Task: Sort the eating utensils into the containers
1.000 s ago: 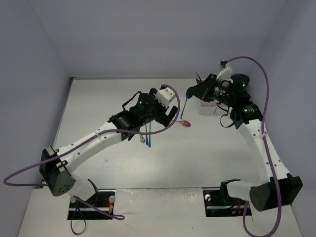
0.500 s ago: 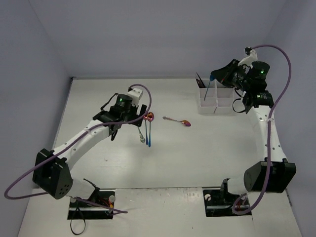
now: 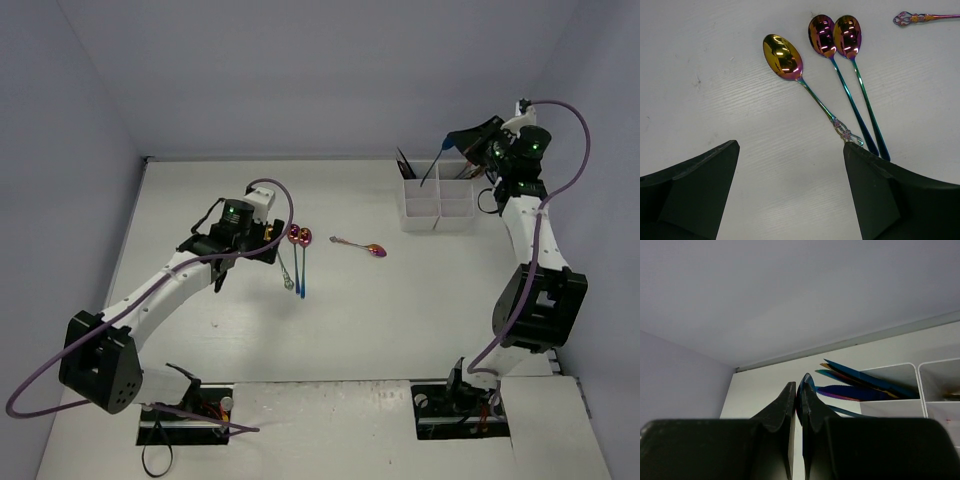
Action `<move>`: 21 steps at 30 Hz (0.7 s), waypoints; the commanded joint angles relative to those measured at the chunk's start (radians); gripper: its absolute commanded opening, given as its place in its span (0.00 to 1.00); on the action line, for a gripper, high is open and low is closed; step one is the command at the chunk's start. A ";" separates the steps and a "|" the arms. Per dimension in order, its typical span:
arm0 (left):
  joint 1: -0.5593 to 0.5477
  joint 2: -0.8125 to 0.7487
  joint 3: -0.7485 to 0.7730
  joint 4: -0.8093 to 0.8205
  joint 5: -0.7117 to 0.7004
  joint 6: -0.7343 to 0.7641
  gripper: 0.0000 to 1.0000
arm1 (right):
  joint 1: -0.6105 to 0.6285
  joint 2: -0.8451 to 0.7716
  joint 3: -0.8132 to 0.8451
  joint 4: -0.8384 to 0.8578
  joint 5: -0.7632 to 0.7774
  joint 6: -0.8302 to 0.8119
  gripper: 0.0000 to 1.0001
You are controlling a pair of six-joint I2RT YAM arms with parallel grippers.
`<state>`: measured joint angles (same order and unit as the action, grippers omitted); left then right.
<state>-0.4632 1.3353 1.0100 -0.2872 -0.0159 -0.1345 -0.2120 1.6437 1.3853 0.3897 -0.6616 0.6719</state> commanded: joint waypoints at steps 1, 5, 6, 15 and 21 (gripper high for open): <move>0.021 -0.002 0.050 0.059 0.016 -0.002 0.83 | 0.002 0.031 0.044 0.184 -0.041 0.050 0.00; 0.028 0.003 0.049 0.059 0.039 -0.001 0.83 | 0.002 0.060 0.037 0.190 -0.049 0.057 0.00; 0.028 0.006 0.052 0.058 0.040 0.000 0.83 | 0.002 0.066 0.034 0.192 -0.055 0.062 0.00; 0.040 0.025 0.062 0.049 0.045 0.001 0.83 | 0.000 0.134 -0.037 0.230 -0.087 0.078 0.00; 0.044 0.019 0.061 0.051 0.048 0.001 0.83 | 0.000 0.169 -0.099 0.289 -0.107 0.100 0.00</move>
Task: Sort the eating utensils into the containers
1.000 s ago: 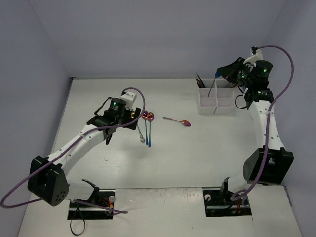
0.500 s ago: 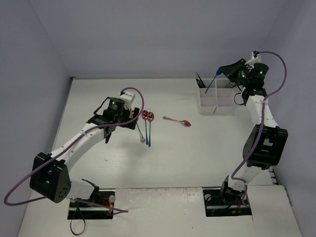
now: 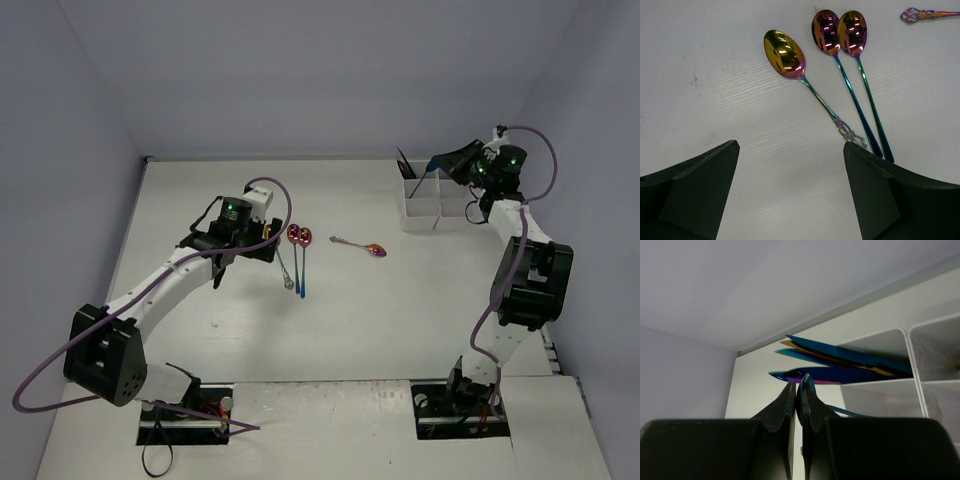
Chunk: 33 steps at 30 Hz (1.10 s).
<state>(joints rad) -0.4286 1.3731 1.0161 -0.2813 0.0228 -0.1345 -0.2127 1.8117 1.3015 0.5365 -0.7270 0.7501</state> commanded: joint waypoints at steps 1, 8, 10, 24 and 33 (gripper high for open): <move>0.010 -0.018 0.055 0.045 0.009 0.001 0.83 | 0.001 0.006 -0.022 0.150 -0.044 0.025 0.00; 0.010 -0.020 0.056 0.042 0.011 0.000 0.83 | -0.009 0.016 -0.052 0.168 -0.046 0.014 0.03; 0.011 -0.020 0.057 0.041 0.011 0.001 0.83 | -0.018 0.008 -0.062 0.168 -0.039 0.006 0.15; 0.011 -0.029 0.060 0.036 0.022 -0.004 0.83 | -0.065 -0.104 0.017 -0.160 0.095 -0.259 0.72; 0.011 -0.016 0.064 0.008 0.000 -0.092 0.83 | -0.065 -0.239 0.013 -0.381 0.270 -0.388 0.88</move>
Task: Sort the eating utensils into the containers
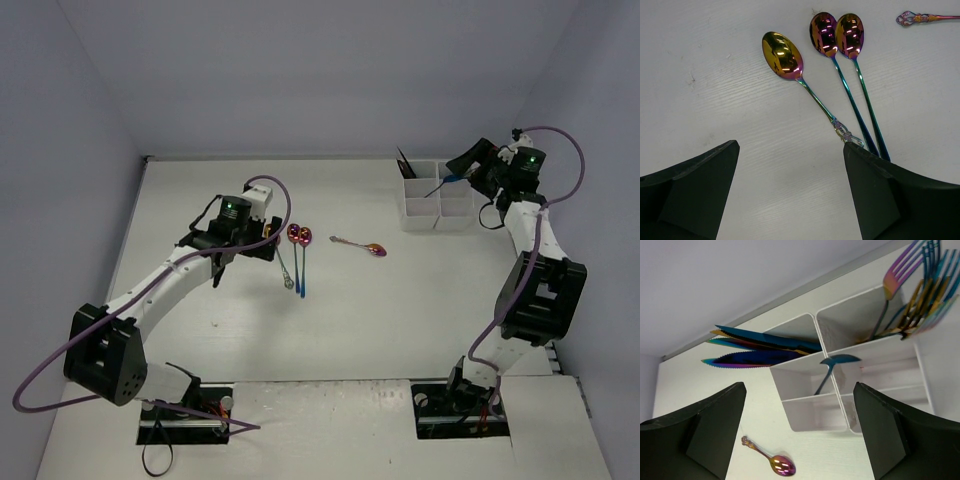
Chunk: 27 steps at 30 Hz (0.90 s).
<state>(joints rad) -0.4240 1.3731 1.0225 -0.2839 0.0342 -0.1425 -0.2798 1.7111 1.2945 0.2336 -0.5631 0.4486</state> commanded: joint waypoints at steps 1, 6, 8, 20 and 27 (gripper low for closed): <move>0.007 -0.004 0.061 -0.002 -0.021 -0.116 0.83 | 0.003 -0.157 0.010 -0.089 0.136 -0.093 0.89; 0.000 0.064 0.084 -0.066 -0.040 -0.366 0.83 | 0.011 -0.308 -0.021 -0.179 0.240 -0.137 0.91; -0.014 0.110 0.089 -0.070 -0.063 -0.423 0.80 | 0.020 -0.368 -0.045 -0.195 0.285 -0.143 0.92; -0.035 0.386 0.309 -0.170 -0.192 -0.576 0.60 | 0.120 -0.617 -0.220 -0.216 0.347 -0.103 0.95; -0.039 0.528 0.388 -0.214 -0.193 -0.614 0.49 | 0.149 -0.678 -0.262 -0.231 0.346 -0.114 0.96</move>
<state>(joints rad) -0.4566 1.8784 1.3625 -0.4614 -0.1336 -0.7040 -0.1456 1.0857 1.0356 -0.0432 -0.2385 0.3392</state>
